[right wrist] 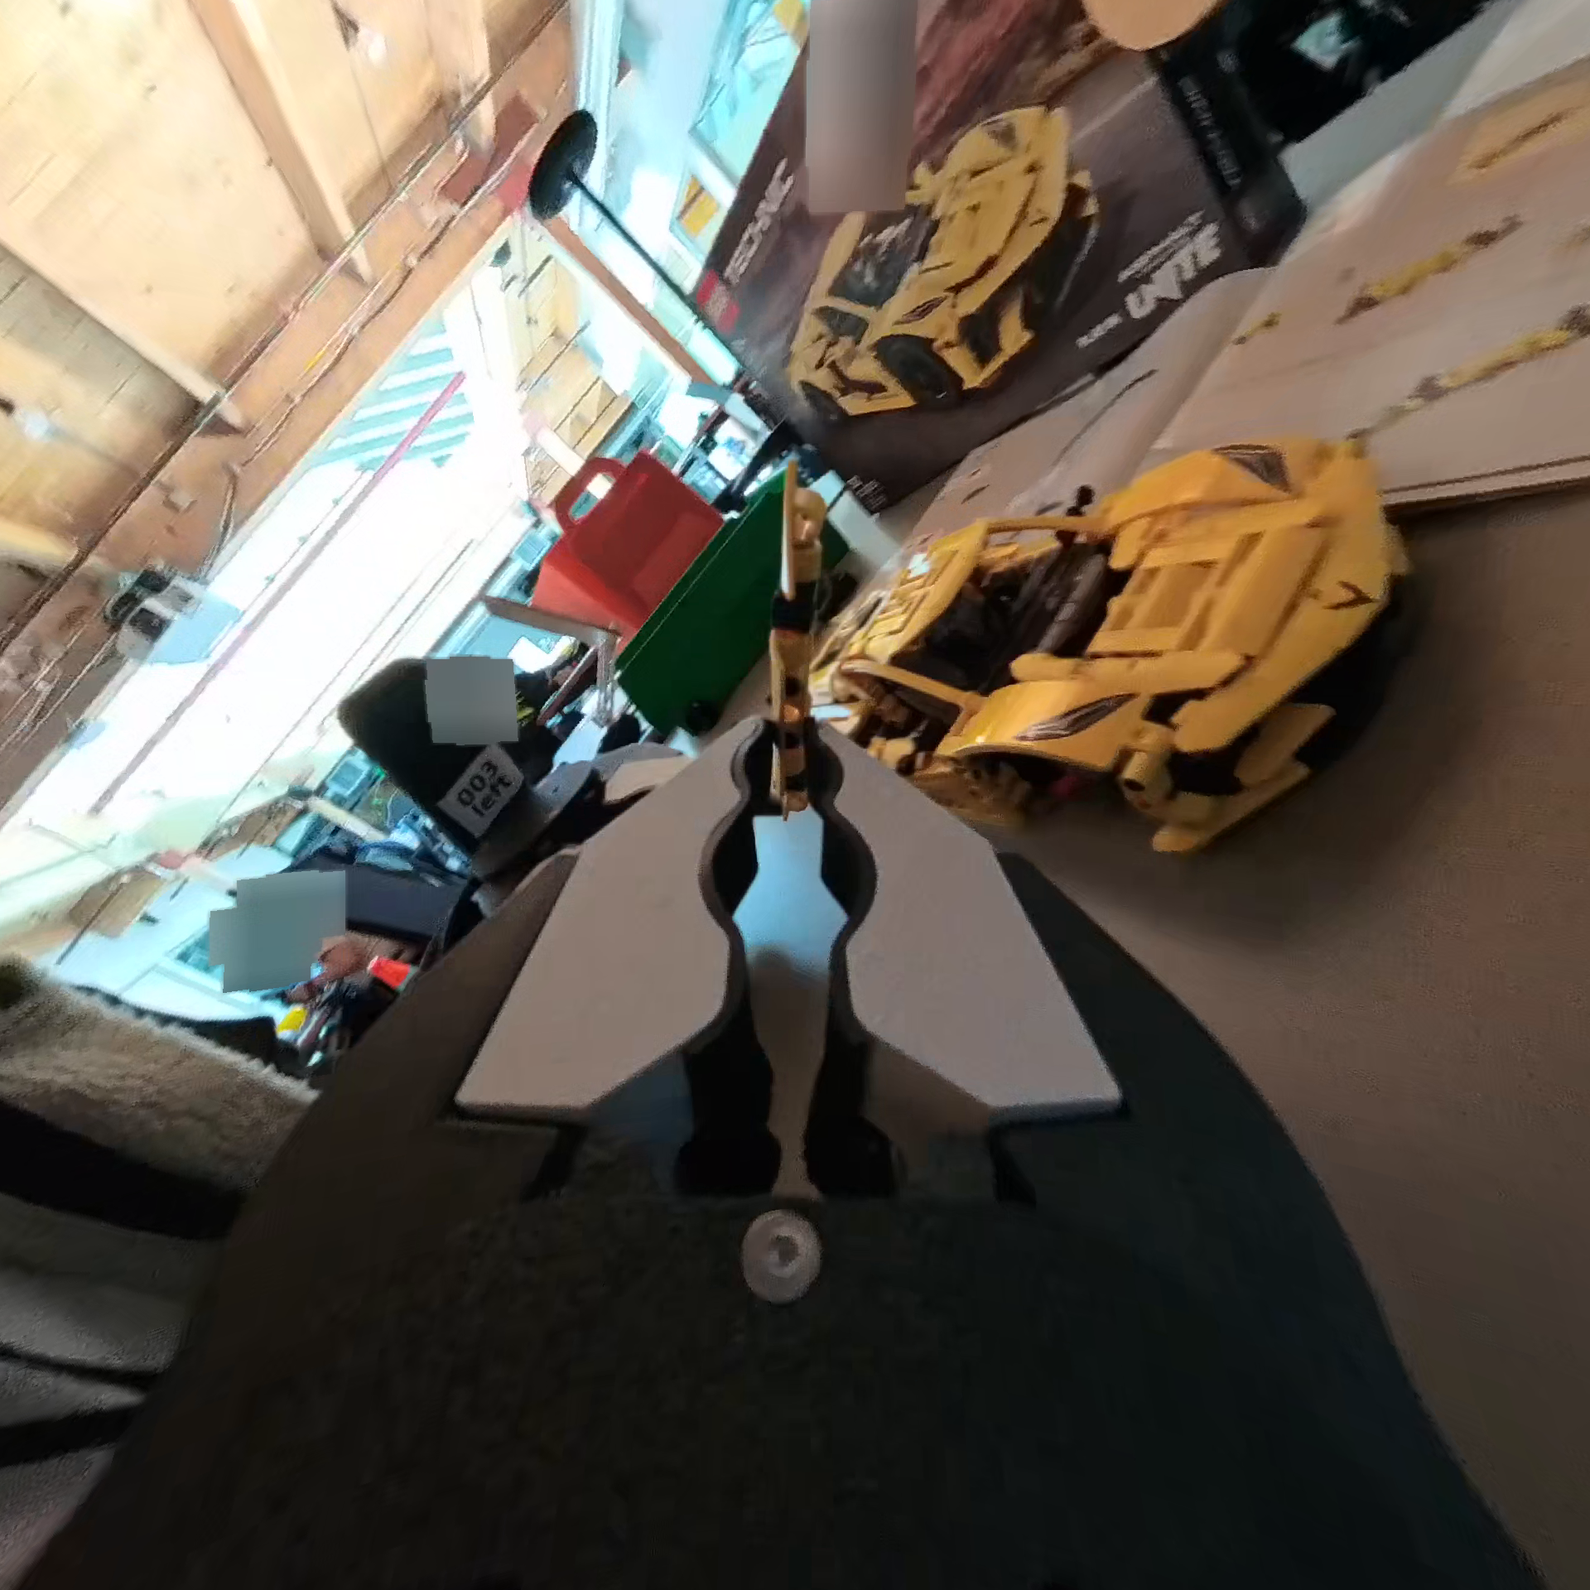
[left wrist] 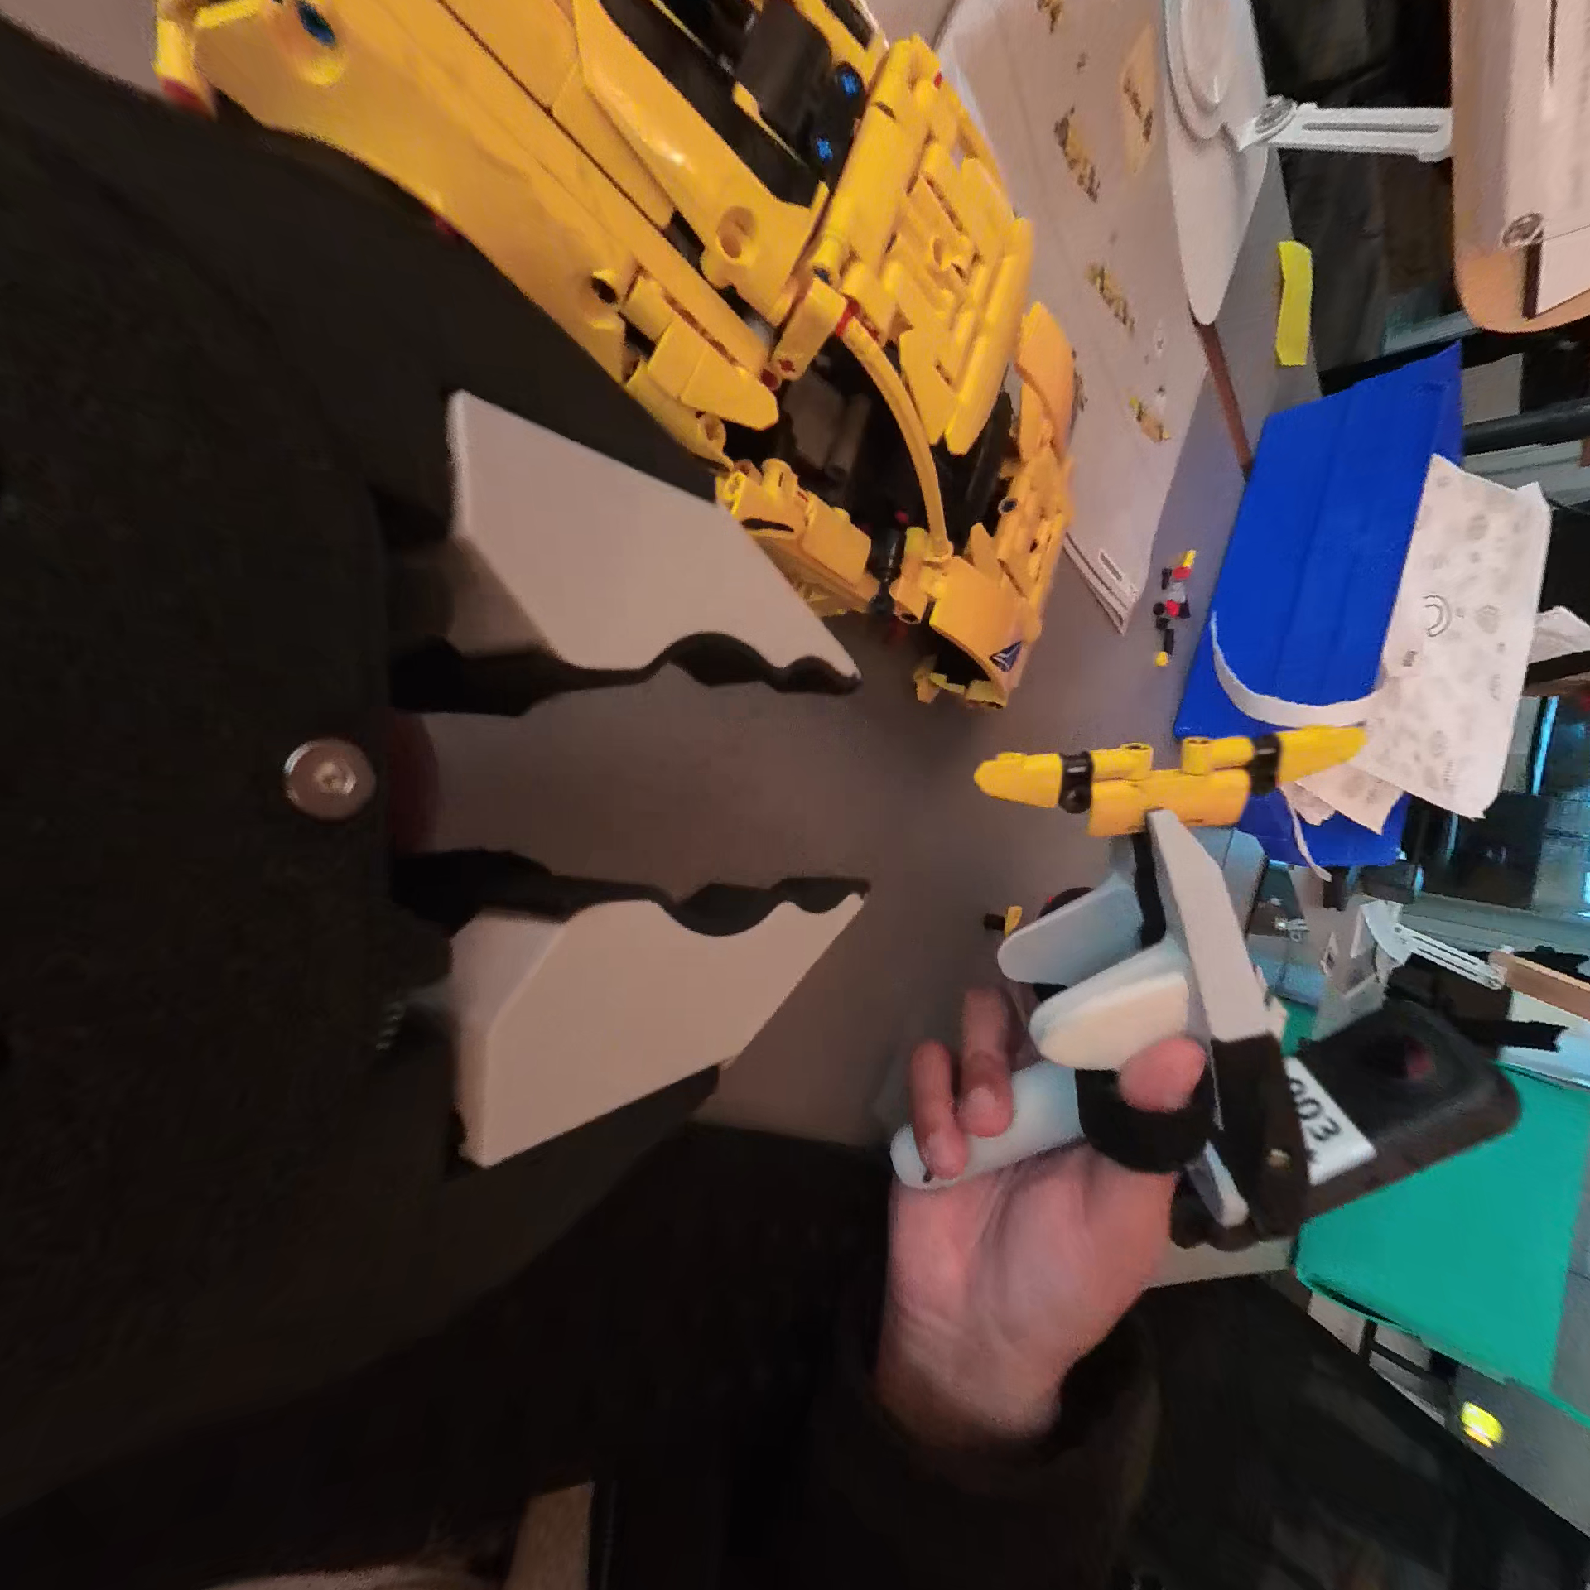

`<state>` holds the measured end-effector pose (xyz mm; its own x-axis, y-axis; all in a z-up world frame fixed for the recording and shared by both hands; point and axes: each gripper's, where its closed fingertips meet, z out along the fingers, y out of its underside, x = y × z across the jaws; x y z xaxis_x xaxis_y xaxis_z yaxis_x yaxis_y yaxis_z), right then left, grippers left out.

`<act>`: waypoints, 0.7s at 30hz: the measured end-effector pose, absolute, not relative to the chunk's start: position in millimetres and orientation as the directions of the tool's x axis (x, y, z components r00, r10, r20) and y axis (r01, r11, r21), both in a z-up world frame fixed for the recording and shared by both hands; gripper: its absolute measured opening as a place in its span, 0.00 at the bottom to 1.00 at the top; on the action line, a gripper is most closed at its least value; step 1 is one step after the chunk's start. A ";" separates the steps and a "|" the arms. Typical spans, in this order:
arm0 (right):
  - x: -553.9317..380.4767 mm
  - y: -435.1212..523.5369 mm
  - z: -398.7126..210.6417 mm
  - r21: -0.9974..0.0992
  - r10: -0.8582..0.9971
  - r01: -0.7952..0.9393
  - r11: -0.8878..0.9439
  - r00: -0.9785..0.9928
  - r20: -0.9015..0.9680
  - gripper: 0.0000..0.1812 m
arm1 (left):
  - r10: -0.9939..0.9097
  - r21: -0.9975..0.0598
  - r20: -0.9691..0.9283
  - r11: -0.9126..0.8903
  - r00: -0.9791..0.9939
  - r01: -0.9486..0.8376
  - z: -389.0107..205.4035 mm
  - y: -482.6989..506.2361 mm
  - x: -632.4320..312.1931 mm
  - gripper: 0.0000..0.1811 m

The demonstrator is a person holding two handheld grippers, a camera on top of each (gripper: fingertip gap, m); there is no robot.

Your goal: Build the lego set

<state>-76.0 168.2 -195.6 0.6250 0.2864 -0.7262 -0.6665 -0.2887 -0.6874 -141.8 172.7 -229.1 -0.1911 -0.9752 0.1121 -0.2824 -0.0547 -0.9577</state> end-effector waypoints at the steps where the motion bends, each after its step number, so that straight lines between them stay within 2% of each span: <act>1: -82.4 168.2 -194.3 -0.687 0.311 -0.660 -0.305 0.613 -0.726 0.04 | -0.977 -0.959 0.082 -0.024 -0.196 -0.281 -227.7 170.6 -141.3 0.24; 6: -116.0 166.5 -188.1 -0.599 0.420 -0.679 -0.425 0.438 -0.795 0.03 | -0.984 -0.957 -0.058 0.102 -0.166 -0.272 -222.8 168.1 -139.0 0.23; 9: -125.6 167.5 -195.0 -0.619 0.414 -0.636 -0.461 0.463 -0.784 0.03 | -0.985 -0.963 -0.039 0.082 -0.168 -0.258 -218.4 167.5 -140.3 0.21; 12: -128.2 167.2 -194.7 -0.656 0.423 -0.606 -0.450 0.503 -0.754 0.03 | -0.984 -0.972 -0.028 0.068 -0.177 -0.224 -212.6 168.6 -143.7 0.08; 14: -129.3 166.6 -192.3 -0.694 0.443 -0.581 -0.426 0.535 -0.720 0.03 | -0.983 -0.976 -0.030 0.068 -0.180 -0.208 -209.8 168.4 -144.7 0.07; 19: -132.9 163.6 -186.0 -0.688 0.476 -0.587 -0.426 0.502 -0.722 0.04 | -0.976 -0.981 -0.011 0.052 -0.218 -0.185 -205.9 162.8 -147.5 0.07; 21: -133.1 163.2 -183.2 -0.723 0.484 -0.563 -0.401 0.540 -0.689 0.03 | -0.973 -0.982 0.015 0.029 -0.230 -0.185 -206.2 161.0 -146.6 0.07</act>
